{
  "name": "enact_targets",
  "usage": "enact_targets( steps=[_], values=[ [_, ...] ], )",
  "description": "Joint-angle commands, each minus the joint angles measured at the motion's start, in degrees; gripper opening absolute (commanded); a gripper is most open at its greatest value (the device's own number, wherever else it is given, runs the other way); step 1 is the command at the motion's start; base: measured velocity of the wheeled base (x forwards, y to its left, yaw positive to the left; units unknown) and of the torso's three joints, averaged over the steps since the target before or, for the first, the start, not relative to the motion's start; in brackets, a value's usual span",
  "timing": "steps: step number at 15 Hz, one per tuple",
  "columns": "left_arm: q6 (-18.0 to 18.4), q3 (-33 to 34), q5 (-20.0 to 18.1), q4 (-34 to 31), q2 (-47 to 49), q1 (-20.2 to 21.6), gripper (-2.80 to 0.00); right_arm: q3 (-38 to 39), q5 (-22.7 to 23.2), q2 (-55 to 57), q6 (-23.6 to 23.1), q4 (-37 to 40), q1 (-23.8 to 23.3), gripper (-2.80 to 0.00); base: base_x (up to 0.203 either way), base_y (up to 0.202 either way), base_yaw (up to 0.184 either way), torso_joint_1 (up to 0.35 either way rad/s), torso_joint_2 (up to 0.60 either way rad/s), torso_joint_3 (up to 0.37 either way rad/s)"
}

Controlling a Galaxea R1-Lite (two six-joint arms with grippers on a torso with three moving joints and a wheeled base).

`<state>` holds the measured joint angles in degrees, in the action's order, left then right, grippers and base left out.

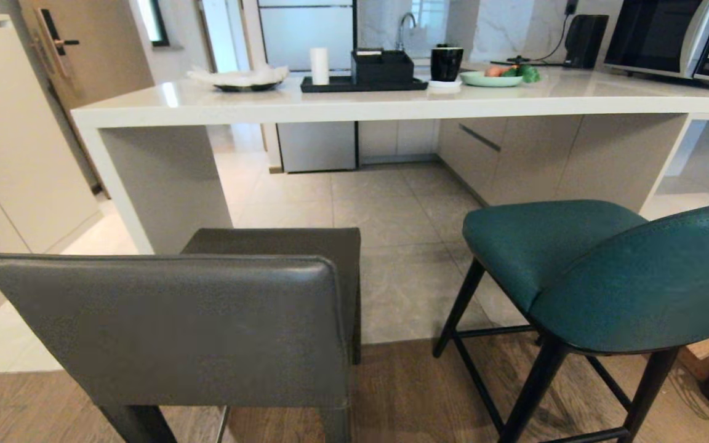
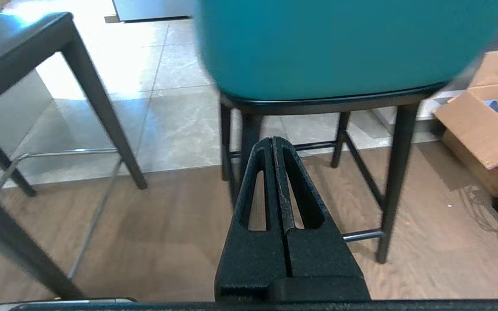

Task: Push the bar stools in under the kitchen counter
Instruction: Push the blue chair back under the dining table

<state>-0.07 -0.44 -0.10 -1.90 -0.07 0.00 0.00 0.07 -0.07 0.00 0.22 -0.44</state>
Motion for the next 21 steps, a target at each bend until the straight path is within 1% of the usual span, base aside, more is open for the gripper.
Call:
enact_targets(
  steps=[1, 21],
  values=[
    [0.0, 0.0, 0.0, 0.0, 0.1, 0.0, -2.8, 0.1, 0.0, 0.1, 0.0, 0.0, 0.0, -2.8, 0.0, -0.196, 0.003, 0.004, 0.0, 0.001],
    [0.0, 0.0, 0.0, 0.0, 0.1, 0.0, -2.8, 0.1, 0.0, 0.1, 0.0, 0.0, 0.0, -2.8, 0.0, -0.195, 0.002, 0.002, 0.0, 0.003]
  ],
)
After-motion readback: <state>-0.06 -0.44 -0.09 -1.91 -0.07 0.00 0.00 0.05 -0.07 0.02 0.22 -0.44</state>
